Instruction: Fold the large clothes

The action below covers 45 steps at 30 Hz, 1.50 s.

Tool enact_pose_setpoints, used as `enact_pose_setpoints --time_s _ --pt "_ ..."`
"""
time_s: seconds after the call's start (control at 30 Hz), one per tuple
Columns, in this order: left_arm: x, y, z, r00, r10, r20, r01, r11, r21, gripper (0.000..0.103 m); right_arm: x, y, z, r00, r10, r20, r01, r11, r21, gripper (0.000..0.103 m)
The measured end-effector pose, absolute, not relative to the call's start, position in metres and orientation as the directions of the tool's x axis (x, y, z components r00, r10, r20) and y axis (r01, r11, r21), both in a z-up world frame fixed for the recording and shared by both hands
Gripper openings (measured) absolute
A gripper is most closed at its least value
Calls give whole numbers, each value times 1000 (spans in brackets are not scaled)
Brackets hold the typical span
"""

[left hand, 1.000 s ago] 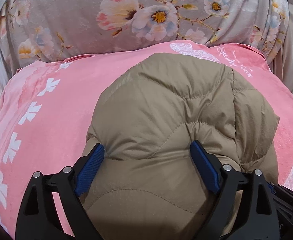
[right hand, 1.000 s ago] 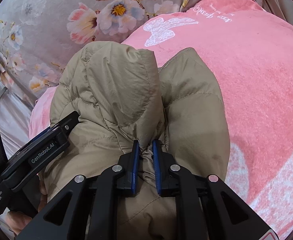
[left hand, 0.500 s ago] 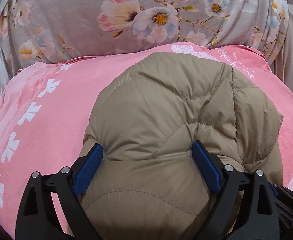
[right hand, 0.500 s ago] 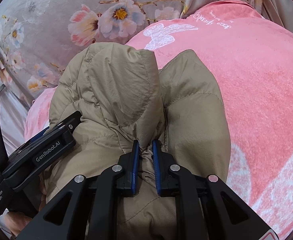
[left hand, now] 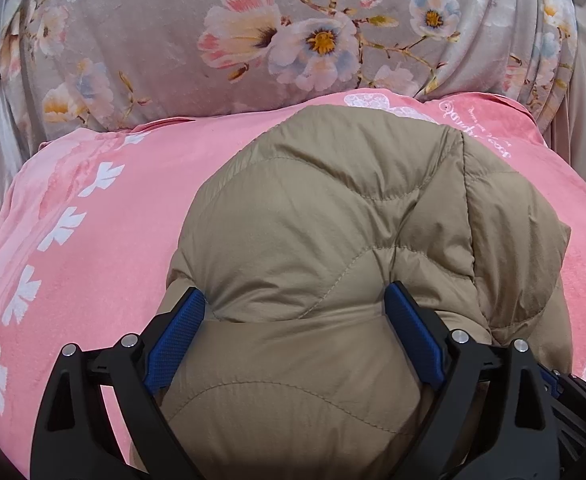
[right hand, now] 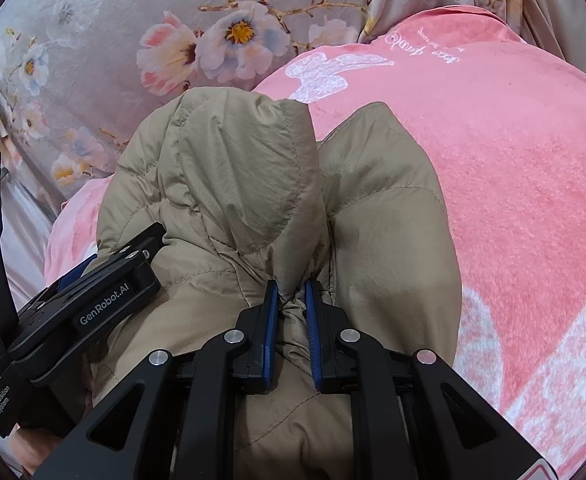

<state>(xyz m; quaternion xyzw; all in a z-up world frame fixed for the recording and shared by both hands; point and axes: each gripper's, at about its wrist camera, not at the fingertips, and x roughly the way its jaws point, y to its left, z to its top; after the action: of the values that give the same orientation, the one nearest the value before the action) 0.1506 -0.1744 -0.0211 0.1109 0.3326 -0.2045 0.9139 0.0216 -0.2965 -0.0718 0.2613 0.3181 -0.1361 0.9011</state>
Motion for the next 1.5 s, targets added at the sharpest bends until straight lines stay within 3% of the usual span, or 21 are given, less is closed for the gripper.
enact_pose_setpoints --time_s 0.2,0.33,0.4,0.47,0.53,0.7,0.83,1.07,1.5 --pt "152 -175 -23 695 -307 -650 447 893 55 91 21 -298 -73 774 -77 -629 398 831 388 12" --pt "156 -160 -18 640 -391 -661 493 869 -37 92 9 -311 -60 759 -7 -651 390 805 447 17" --pt "154 -145 -11 619 -412 -669 513 857 -54 93 -12 -326 -48 775 26 -631 390 766 511 39" --pt "153 -124 -1 608 -419 -675 514 855 -68 97 -36 -342 -39 782 -10 -623 425 740 521 53" --pt "153 -104 6 588 -426 -688 506 857 -98 98 -51 -357 -41 767 -20 -641 457 718 525 54" --pt "176 -60 -6 385 -518 -764 454 827 -332 98 -62 -384 -79 737 191 -648 448 580 681 55" --pt "189 -48 -23 276 -594 -756 391 788 -476 98 -43 -373 -103 716 337 -611 402 517 756 58" --pt "208 -55 -45 151 -686 -712 343 712 -613 98 -19 -365 -109 709 383 -592 365 519 773 58" --pt "205 -90 -42 182 -667 -723 412 719 -559 98 19 -368 -117 712 442 -546 323 484 813 56"
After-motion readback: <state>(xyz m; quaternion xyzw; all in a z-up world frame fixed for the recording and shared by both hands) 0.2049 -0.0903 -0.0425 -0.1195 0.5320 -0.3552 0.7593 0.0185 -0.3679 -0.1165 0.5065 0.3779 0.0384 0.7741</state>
